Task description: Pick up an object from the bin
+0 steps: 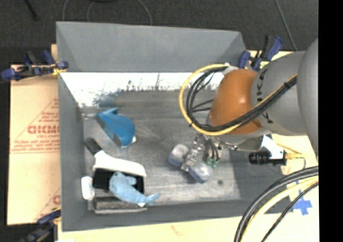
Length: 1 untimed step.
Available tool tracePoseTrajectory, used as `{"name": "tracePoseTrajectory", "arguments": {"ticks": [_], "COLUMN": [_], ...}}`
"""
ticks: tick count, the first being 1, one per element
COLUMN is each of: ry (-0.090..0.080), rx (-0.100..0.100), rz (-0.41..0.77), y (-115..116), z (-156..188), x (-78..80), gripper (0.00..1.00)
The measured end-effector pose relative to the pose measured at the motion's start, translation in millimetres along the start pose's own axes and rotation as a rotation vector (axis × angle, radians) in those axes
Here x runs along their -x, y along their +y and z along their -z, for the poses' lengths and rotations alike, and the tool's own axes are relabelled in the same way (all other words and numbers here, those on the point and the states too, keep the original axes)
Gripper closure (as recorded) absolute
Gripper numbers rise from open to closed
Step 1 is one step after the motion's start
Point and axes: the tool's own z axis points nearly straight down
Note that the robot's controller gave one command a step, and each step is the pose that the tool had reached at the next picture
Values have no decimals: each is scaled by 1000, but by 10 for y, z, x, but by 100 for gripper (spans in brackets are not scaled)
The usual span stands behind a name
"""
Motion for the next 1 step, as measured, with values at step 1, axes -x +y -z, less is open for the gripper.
{"name": "tracePoseTrajectory", "arguments": {"ticks": [1], "ry": [1], "rx": [-1], "rz": [1], "y": [-2], "z": [99], "x": [-1], "gripper": [100]}}
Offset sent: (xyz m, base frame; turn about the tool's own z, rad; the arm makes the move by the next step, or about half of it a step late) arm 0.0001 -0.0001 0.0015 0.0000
